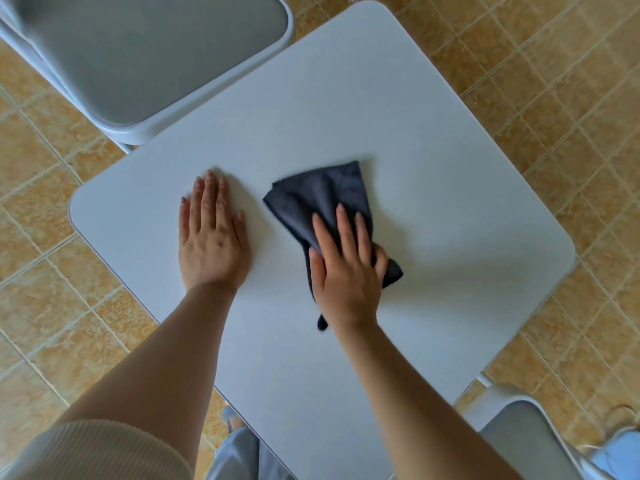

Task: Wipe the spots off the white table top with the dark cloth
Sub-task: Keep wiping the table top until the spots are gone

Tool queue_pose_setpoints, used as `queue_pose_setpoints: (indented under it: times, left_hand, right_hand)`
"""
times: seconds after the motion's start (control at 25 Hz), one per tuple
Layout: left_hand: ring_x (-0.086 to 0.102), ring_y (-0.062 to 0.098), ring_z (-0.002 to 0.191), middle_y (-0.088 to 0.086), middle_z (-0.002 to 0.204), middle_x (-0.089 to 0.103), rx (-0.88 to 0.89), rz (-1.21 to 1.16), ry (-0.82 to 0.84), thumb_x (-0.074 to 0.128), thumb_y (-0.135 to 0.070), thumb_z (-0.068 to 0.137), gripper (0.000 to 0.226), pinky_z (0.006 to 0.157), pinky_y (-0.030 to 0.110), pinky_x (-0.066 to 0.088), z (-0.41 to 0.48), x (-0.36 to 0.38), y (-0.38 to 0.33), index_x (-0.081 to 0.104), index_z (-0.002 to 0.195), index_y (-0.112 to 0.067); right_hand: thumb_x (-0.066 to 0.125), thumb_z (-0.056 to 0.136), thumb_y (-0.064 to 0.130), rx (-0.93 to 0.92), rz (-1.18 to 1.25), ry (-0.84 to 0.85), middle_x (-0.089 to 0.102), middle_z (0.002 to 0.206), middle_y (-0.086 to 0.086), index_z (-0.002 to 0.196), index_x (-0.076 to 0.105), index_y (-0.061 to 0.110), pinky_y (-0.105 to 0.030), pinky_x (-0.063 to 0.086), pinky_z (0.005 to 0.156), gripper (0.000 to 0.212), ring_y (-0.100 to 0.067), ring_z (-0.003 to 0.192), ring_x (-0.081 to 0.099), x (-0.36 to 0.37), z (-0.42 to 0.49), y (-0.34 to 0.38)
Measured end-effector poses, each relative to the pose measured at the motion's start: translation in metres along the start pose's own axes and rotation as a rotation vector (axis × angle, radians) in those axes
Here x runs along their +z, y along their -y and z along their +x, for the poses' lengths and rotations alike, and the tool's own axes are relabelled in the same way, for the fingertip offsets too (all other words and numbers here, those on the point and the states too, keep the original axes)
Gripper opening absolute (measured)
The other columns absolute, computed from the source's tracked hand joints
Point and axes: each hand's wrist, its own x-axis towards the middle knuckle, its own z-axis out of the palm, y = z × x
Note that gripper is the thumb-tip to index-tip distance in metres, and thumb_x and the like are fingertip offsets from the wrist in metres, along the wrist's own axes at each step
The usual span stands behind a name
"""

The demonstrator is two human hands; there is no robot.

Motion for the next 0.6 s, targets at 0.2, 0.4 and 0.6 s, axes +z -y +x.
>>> queue_pose_setpoints:
  times: [0.2, 0.4, 0.6]
  left_hand:
    - [0.011, 0.021, 0.149, 0.008, 0.161, 0.018, -0.005, -0.006, 0.010, 0.027, -0.028, 0.103, 0.054, 0.122, 0.034, 0.002, 0.001, 0.000, -0.001, 0.021, 0.153, -0.007]
    - [0.011, 0.021, 0.149, 0.009, 0.161, 0.018, 0.003, -0.007, 0.009, 0.030, -0.026, 0.103, 0.054, 0.121, 0.033, 0.001, 0.001, 0.001, 0.000, 0.021, 0.153, -0.007]
    - [0.013, 0.023, 0.149, 0.010, 0.160, 0.020, 0.019, -0.001, 0.002, 0.029, -0.026, 0.103, 0.054, 0.121, 0.034, 0.001, 0.000, 0.002, 0.002, 0.023, 0.152, -0.005]
  right_hand:
    - [0.045, 0.104, 0.039, 0.119, -0.125, 0.005, 0.042, 0.156, 0.004, 0.145, 0.048, 0.035, -0.043, 0.042, 0.098, 0.042, -0.020, 0.143, 0.042, -0.023, -0.058, -0.054]
    - [0.044, 0.102, 0.037, 0.483, -0.143, -0.042, 0.044, 0.155, -0.003, 0.145, 0.049, 0.030, -0.048, 0.043, 0.094, 0.044, -0.028, 0.141, 0.043, -0.011, 0.020, -0.077]
    - [0.040, 0.101, 0.041, 0.472, -0.026, -0.014, 0.034, 0.161, -0.003, 0.149, 0.042, 0.033, -0.050, 0.034, 0.102, 0.049, -0.029, 0.147, 0.032, 0.011, 0.080, -0.030]
